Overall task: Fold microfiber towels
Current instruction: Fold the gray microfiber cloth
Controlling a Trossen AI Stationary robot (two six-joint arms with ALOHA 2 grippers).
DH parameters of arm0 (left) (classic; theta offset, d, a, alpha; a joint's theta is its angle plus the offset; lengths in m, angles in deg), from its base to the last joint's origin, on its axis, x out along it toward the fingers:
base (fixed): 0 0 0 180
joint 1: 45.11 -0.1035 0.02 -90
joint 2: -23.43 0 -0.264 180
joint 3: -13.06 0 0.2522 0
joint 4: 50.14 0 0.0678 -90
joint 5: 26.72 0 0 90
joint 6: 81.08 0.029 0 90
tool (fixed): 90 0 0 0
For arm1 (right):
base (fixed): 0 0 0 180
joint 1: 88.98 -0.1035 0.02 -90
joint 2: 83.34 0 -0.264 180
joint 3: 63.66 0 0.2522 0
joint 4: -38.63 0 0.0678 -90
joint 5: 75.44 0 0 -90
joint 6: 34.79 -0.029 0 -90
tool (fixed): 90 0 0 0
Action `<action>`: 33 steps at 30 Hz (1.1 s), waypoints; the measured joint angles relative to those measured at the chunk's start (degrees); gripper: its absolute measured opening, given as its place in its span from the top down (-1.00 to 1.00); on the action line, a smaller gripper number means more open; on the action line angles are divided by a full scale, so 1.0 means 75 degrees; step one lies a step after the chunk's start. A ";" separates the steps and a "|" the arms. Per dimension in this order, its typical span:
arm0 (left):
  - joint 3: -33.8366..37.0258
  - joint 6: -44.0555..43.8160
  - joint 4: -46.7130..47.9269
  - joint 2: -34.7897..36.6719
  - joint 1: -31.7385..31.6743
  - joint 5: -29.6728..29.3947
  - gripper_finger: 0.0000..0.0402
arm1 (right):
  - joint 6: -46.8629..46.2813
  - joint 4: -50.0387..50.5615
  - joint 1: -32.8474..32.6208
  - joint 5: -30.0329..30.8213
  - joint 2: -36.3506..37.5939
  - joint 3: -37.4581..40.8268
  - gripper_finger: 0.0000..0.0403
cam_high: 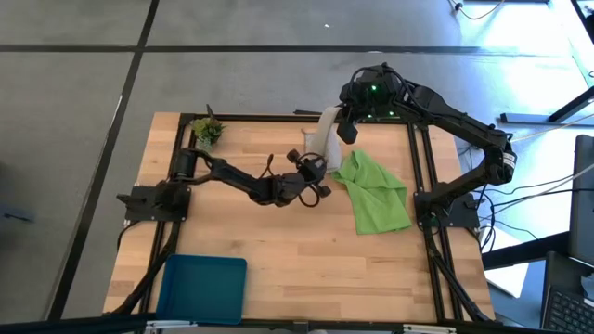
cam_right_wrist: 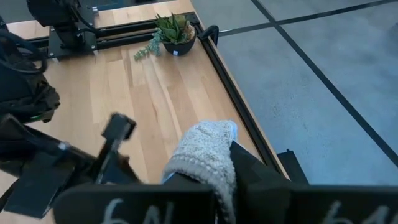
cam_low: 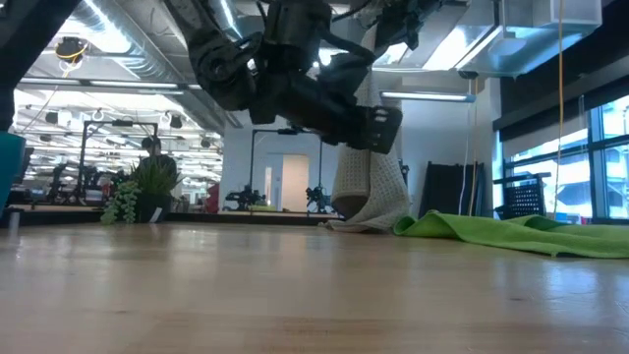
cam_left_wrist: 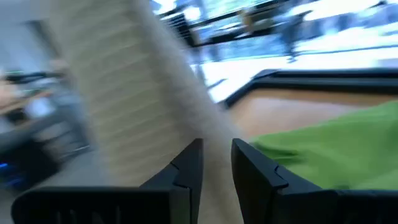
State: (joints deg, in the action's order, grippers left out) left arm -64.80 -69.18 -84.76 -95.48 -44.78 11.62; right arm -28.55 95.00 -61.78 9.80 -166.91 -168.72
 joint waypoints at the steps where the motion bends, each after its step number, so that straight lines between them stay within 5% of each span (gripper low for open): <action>1: 0.0000 0.0141 -0.0035 0.0029 0.0038 -0.0323 0.63 | 0.0000 0.0000 0.0000 0.0000 0.0000 0.0000 0.97; 20: 0.0000 -0.0173 -0.0015 0.0064 -0.0434 -0.0037 0.63 | 0.0029 -0.0114 0.0000 -0.0189 0.0000 0.0000 0.97; 33: 0.0000 0.0093 -0.0015 0.0064 -0.0516 -0.1155 0.63 | 0.0055 -0.0114 0.0003 -0.0195 0.0000 0.0000 0.97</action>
State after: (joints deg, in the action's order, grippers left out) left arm -64.80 -68.48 -84.87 -95.00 -48.64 2.96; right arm -28.14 94.14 -61.76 8.34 -166.91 -168.72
